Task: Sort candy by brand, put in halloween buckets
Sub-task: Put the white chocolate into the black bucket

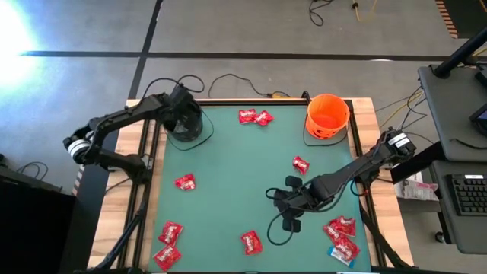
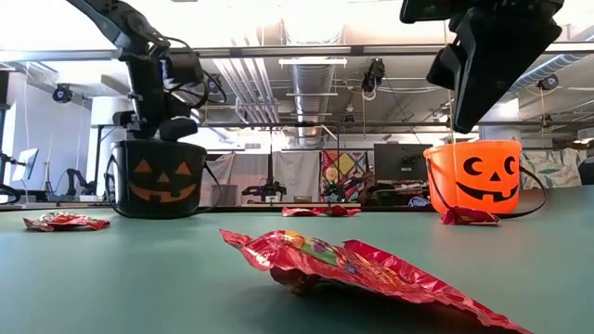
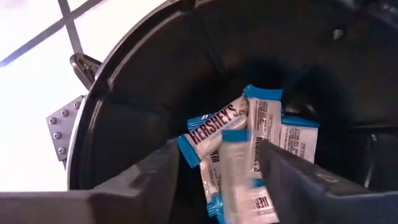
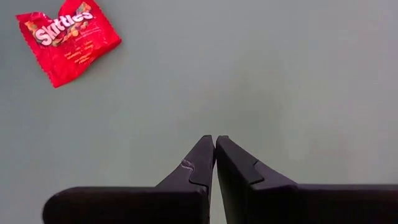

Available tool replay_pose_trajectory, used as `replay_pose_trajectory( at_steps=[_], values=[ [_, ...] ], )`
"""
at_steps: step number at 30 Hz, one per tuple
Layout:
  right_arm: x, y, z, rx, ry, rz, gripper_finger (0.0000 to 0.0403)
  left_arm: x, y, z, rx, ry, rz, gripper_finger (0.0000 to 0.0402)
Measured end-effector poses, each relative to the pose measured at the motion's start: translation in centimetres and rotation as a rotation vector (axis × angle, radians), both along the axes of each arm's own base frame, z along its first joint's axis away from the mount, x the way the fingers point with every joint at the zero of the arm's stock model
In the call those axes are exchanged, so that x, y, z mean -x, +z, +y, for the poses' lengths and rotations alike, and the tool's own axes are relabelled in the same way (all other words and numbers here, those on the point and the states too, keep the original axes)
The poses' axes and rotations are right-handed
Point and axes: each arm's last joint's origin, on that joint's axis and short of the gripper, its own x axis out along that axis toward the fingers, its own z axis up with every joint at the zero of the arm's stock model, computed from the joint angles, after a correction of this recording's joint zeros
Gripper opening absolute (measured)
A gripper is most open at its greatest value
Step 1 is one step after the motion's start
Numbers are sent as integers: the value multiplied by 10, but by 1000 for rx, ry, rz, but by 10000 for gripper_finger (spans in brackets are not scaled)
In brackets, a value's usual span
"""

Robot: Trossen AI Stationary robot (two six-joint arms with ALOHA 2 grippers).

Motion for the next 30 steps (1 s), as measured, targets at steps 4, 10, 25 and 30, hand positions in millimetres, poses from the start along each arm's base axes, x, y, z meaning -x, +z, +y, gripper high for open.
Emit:
replay_pose_trajectory(
  at_steps=[4, 10, 25, 30],
  values=[
    [3, 0, -1, -7, 2, 46, 13, 3, 8, -5, -5, -25, -21, 255],
    [16, 12, -7, 33, -92, 201, 13, 11, 52, -41, -6, -196, -381, 277],
    [11, 11, -6, -115, -169, 217, 13, -9, 120, -147, -198, -939, -1140, 278],
    [20, 9, 9, -238, -314, 297, 13, -43, 90, -177, -220, -1082, -1231, 278]
  ],
)
